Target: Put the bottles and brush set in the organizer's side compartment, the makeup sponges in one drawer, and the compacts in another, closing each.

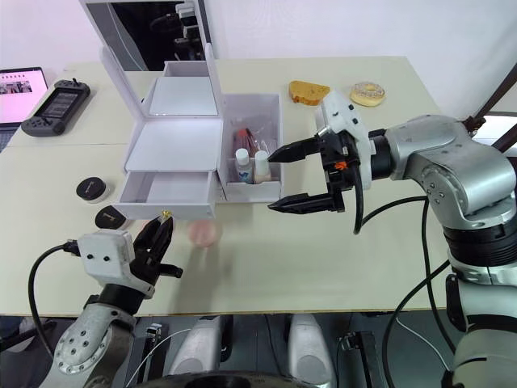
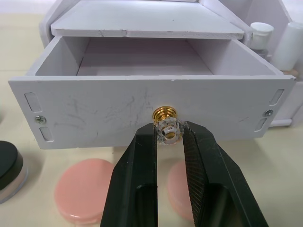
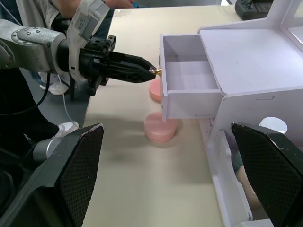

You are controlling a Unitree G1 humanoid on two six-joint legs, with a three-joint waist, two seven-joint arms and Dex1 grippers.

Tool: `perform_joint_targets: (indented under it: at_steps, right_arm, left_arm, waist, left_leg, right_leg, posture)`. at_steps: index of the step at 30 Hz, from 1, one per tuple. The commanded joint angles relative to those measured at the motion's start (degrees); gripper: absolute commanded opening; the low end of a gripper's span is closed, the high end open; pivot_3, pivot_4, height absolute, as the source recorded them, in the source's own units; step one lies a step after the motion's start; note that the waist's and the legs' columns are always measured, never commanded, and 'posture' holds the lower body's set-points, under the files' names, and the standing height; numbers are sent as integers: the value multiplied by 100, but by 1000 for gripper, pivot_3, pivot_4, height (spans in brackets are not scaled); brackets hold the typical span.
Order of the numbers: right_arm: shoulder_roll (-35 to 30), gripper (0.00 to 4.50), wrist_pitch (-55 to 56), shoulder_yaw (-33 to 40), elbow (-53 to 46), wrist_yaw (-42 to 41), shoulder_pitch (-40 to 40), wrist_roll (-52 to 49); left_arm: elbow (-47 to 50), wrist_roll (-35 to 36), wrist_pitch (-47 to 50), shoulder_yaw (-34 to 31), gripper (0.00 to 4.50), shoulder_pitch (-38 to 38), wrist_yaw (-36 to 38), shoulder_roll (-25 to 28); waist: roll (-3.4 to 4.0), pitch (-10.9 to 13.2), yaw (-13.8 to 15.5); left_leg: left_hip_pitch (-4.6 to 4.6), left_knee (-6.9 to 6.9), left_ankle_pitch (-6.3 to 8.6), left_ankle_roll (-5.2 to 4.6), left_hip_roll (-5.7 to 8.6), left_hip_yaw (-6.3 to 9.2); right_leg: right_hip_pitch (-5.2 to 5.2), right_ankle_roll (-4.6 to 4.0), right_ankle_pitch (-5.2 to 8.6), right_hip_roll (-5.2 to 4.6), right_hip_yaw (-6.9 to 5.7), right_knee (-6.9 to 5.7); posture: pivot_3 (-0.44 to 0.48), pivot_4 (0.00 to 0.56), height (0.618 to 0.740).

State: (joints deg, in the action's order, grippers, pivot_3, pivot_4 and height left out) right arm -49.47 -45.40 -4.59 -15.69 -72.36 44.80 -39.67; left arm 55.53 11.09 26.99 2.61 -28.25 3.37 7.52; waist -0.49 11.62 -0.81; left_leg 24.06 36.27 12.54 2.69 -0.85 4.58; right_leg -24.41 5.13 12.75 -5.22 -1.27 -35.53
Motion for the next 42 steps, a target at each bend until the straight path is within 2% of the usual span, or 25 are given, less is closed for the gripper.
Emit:
perform_joint_targets:
  at_steps: [1, 18, 20, 22, 26, 27, 30, 32, 34, 36, 42]
  right_arm:
    - [24, 4500, 44, 115, -124, -3, 18, -67]
    - [141, 4500, 33, 84, -98, 11, 7, -36]
    - [144, 4500, 41, 81, -95, 3, 16, -32]
    - [144, 4500, 63, 77, -84, -12, 17, -19]
    - [148, 4500, 110, 68, -48, -39, 28, 9]
    - [148, 4500, 127, 65, -40, -45, 27, 17]
    - [155, 4500, 168, 54, -13, -59, 23, 37]
    - [176, 4500, 215, 47, 21, -70, -6, 53]
    - [156, 4500, 267, 54, 62, -94, -75, 90]
    - [80, 4500, 318, 81, 107, -150, -163, 136]
    - [-299, 4500, 854, 291, 667, -411, -598, 537]
  left_arm:
    - [436, 57, -56, -17, 263, -193, 11, 60]
    - [447, 189, -283, -2, 263, -558, -79, 182]
    - [447, 239, -376, -56, 1298, -636, -28, 163]
    - [447, 421, -605, -156, 2072, -785, 80, 132]
    - [447, 797, -1283, -394, 4227, -1317, 416, 261]
    - [447, 899, -1474, -498, 4473, -1520, 513, 303]
    - [447, 1273, -1959, -1025, 4473, -2234, 902, 401]
    - [177, 1743, -2183, -1934, 4473, -2473, 1174, 492]
    - [-276, 2114, -2233, -2779, 4473, -2280, 1351, 771]
    - [-632, 2504, -2131, -3295, 4473, -1963, 1454, 1076]
    - [-2313, 3249, -1794, -4783, 4473, -1287, 2883, 2685]
  waist:
    - [0, 0, 0]
    - [0, 0, -4]
    - [0, 0, -7]
    - [0, 0, -4]
    - [0, 0, -8]
    - [0, 0, -9]
    - [-2, 1, -12]
    - [-2, 1, -7]
    - [0, 0, 21]
    - [0, 0, 26]
    - [-8, -5, 4]
  left_leg:
    - [0, -1, 0, 0, 0, -1]
    - [0, -1, 1, -1, 0, -7]
    - [0, -1, 1, -1, 0, -8]
    - [0, -1, 1, -1, 0, -9]
    - [0, -2, 2, -2, 0, -15]
    - [0, -2, 2, -2, 0, -15]
    - [0, -1, 3, -2, -1, -22]
    - [0, 0, 3, -1, -2, -24]
    - [0, 1, 4, 0, -4, -23]
    - [0, 3, 4, 0, -7, -22]
    - [15, 35, 3, 0, -7, -41]
  right_leg:
    - [0, 0, 0, 0, 0, 1]
    - [-2, 0, 0, 0, 6, 4]
    - [-2, 0, 0, 0, 7, 4]
    - [-2, 0, 0, 0, 8, 4]
    - [-4, 0, 0, 0, 14, 6]
    - [-5, 0, 0, 0, 15, 6]
    - [-8, 2, 2, -1, 19, 11]
    - [-10, 22, 14, -1, 20, 14]
    - [-13, 23, 15, 0, 20, 12]
    - [-12, 22, 15, 1, 16, 12]
    - [-5, 14, 10, -1, 30, 19]
  posture:
    - [0, 150, 740]
    - [0, 150, 740]
    - [0, 150, 740]
    - [0, 150, 740]
    - [0, 150, 740]
    - [0, 150, 740]
    - [0, 150, 740]
    - [0, 150, 740]
    - [0, 150, 740]
    - [0, 150, 740]
    - [0, 150, 740]
